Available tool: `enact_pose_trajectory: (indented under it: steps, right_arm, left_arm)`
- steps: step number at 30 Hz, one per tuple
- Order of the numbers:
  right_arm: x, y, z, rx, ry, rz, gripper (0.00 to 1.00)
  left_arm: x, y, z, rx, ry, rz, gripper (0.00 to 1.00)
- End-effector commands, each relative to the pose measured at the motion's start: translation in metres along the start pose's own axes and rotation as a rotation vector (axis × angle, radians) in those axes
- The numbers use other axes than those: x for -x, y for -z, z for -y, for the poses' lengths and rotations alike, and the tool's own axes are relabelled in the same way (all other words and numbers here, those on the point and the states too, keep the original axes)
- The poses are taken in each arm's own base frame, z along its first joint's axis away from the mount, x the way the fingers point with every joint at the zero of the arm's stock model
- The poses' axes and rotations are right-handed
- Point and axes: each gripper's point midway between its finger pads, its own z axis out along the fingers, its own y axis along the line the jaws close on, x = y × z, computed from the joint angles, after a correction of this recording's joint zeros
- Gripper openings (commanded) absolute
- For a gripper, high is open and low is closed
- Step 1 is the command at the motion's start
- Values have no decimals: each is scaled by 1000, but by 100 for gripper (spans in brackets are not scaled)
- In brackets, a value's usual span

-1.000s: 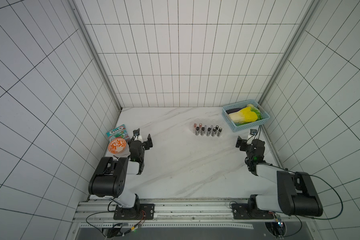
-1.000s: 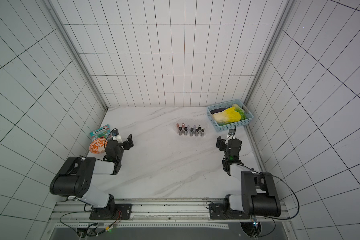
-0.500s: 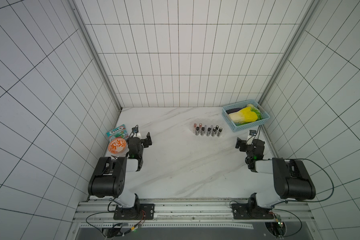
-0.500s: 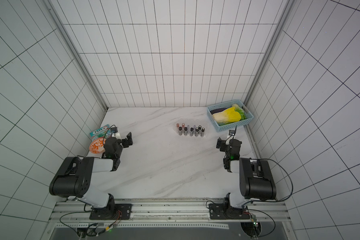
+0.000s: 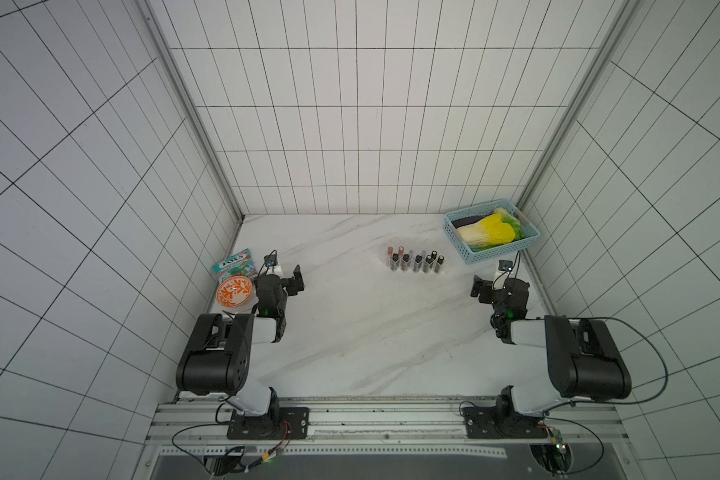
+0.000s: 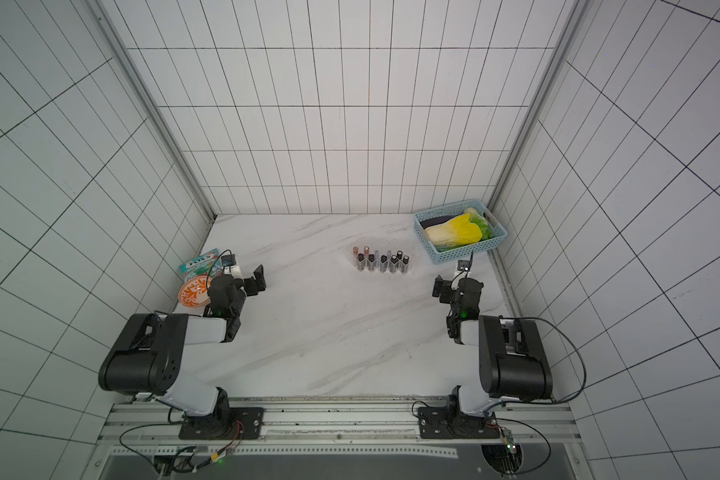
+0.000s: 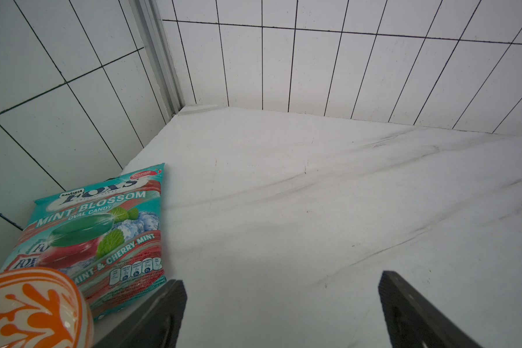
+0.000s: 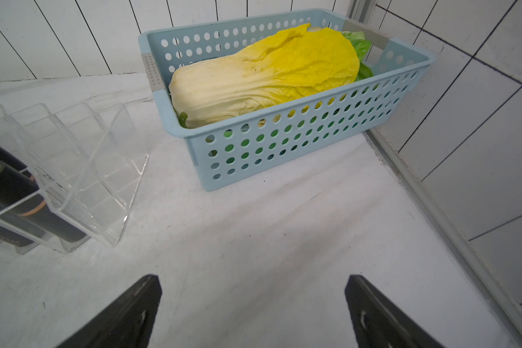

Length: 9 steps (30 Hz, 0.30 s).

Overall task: Arrange the lipsticks in the organizer
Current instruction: Reset both arms

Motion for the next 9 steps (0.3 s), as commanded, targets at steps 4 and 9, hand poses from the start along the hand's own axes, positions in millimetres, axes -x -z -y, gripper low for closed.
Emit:
enact_pose_trajectory:
  steps: [4,9]
  right_arm:
    - [9,-4,2,-5,-8,14,99]
    - [10,-3,3,-15,-9,19,99]
  left_arm:
    - [9,1,2,-12,7,21,98]
    - [9,1,2,-12,8,21,98]
